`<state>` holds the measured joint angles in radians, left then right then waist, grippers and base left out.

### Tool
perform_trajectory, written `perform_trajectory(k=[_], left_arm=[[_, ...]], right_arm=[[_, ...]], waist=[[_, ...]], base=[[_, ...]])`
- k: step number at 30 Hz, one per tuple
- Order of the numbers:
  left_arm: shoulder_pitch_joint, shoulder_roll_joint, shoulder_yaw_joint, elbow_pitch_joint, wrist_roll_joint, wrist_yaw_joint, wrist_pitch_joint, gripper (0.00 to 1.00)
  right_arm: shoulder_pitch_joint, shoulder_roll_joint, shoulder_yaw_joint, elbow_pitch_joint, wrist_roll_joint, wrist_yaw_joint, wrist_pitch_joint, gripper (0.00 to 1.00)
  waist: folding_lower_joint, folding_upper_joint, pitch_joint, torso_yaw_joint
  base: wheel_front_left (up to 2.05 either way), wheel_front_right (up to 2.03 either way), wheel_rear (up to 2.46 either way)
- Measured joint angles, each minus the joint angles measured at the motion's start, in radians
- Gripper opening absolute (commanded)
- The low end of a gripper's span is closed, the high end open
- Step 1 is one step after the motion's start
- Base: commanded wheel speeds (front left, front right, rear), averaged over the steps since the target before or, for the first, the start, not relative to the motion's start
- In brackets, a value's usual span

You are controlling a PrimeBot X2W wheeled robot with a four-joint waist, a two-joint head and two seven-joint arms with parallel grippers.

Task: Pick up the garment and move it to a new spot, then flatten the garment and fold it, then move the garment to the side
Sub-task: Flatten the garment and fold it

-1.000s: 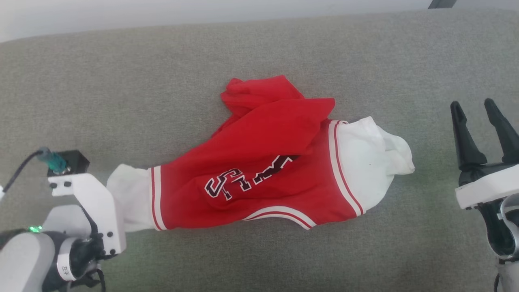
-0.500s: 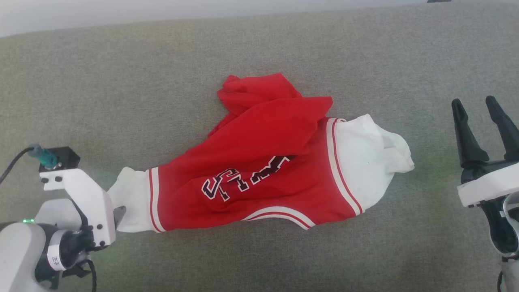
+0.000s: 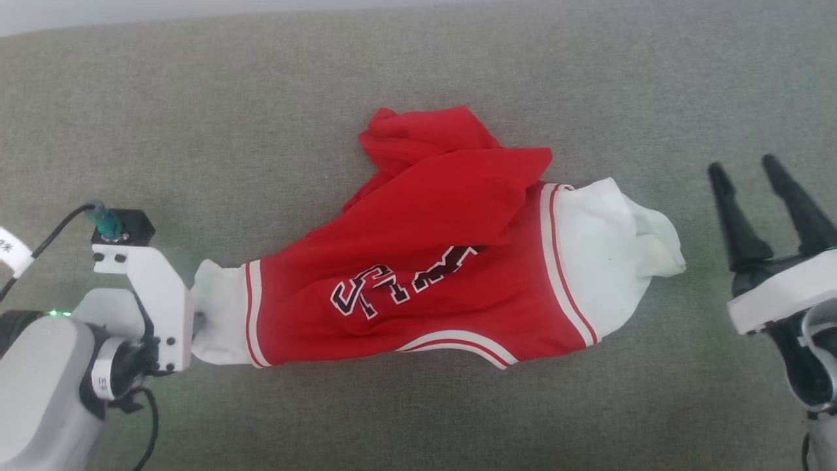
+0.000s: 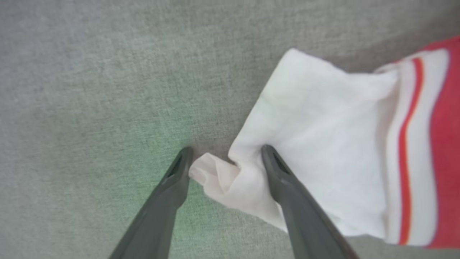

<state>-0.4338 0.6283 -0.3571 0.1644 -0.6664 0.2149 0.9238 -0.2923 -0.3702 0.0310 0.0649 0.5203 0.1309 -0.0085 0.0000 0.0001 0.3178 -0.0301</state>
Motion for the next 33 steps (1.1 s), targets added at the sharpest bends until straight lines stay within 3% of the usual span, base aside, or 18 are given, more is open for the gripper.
perform_trajectory(k=[1,2,3,8,14,26,27,28,33], left_arm=[[-0.010,-0.012,-0.004,0.026,-0.002,-0.006,-0.002,0.97],[-0.022,-0.017,-0.012,0.046,-0.002,-0.021,-0.005,0.73],[-0.034,-0.028,-0.015,0.067,-0.007,-0.031,-0.006,0.00],[-0.072,-0.072,-0.034,0.131,-0.021,-0.075,-0.028,0.00],[-0.102,-0.104,-0.048,0.172,-0.026,-0.106,-0.060,0.00],[-0.172,-0.170,-0.087,0.230,-0.020,-0.135,-0.099,0.00],[-0.177,-0.175,-0.088,0.237,-0.020,-0.139,-0.102,0.00],[-0.183,-0.179,-0.089,0.245,-0.020,-0.142,-0.109,0.00],[-0.198,-0.191,-0.090,0.274,-0.024,-0.160,-0.133,0.00]], right_arm=[[0.000,-0.005,0.013,0.000,0.008,0.000,0.016,1.00],[0.000,-0.012,0.031,0.001,0.017,0.000,0.035,1.00],[0.000,-0.019,0.051,0.001,0.032,0.000,0.060,1.00],[0.003,-0.067,0.128,0.002,0.094,0.000,0.204,1.00],[0.006,-0.114,0.143,0.003,0.114,0.000,0.395,1.00],[-0.080,-0.114,0.161,0.102,0.103,0.000,0.741,1.00],[-0.089,-0.116,0.167,0.108,0.105,0.000,0.765,0.09],[-0.098,-0.117,0.169,0.117,0.114,0.000,0.786,0.00],[-0.132,-0.108,0.170,0.150,0.128,0.000,0.826,0.00]], waist=[[0.0000,0.0000,0.004,0.001],[0.0000,0.0000,0.007,0.003],[0.0000,0.0000,0.010,0.004],[0.0000,0.0000,0.017,0.014],[0.0000,0.0001,0.021,0.038],[-0.0001,0.0001,0.051,0.104],[0.0000,0.0000,0.053,0.109],[0.0000,-0.0001,0.054,0.113],[0.0000,-0.0001,0.049,0.124]], base=[[0.00,0.00,0.00],[0.00,0.00,0.00],[0.00,0.00,0.00],[0.00,0.00,0.00],[0.00,0.00,0.00],[0.00,0.00,0.00],[0.00,0.00,0.00],[0.00,0.00,0.00],[0.00,0.00,0.00]])
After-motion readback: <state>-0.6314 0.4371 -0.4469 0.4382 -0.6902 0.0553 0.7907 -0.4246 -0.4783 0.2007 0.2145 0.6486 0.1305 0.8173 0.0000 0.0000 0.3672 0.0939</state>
